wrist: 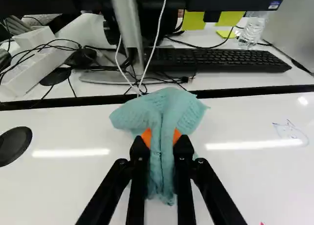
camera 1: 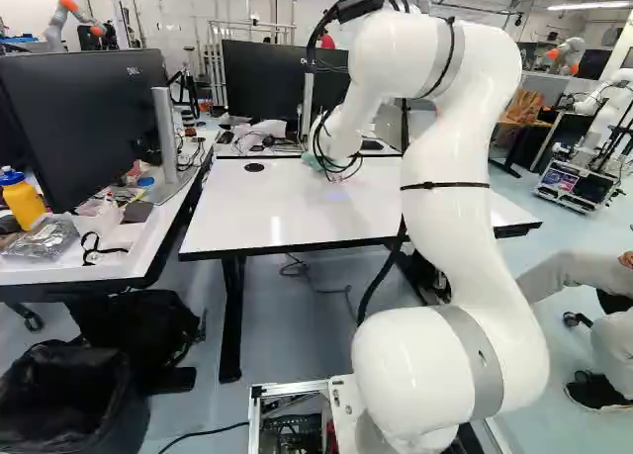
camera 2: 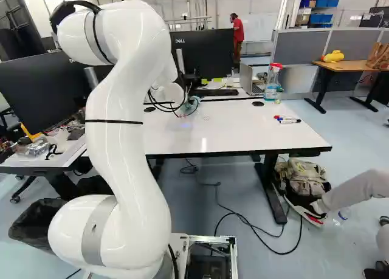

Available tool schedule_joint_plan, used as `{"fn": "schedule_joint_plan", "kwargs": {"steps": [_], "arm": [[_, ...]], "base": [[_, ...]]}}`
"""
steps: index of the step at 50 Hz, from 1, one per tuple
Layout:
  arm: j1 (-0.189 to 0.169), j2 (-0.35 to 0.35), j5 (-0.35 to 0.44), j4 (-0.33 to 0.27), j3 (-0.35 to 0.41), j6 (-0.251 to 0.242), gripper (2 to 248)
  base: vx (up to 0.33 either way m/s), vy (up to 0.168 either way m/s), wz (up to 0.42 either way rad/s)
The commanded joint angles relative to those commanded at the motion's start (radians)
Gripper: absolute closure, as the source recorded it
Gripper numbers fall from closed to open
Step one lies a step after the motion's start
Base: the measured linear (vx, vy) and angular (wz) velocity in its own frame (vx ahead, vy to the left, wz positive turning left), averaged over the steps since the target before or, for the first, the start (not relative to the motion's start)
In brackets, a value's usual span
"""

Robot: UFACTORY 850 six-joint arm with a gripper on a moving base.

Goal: Clean the table with the green towel

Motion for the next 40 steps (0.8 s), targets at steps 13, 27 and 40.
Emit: {"fn": "schedule_joint_plan", "kwargs": {"steps": [13, 27, 40], "arm": [[-0.033, 0.056, 0.000, 0.000, 0.043, 0.000, 190], [-0.067, 0.116, 0.000, 0.000, 0.096, 0.000, 190], [-0.099, 0.153, 0.000, 0.000, 0.143, 0.000, 190]], "base": [[0.000, 0.000, 0.000], [0.000, 0.000, 0.000], [0.000, 0.000, 0.000]]}}
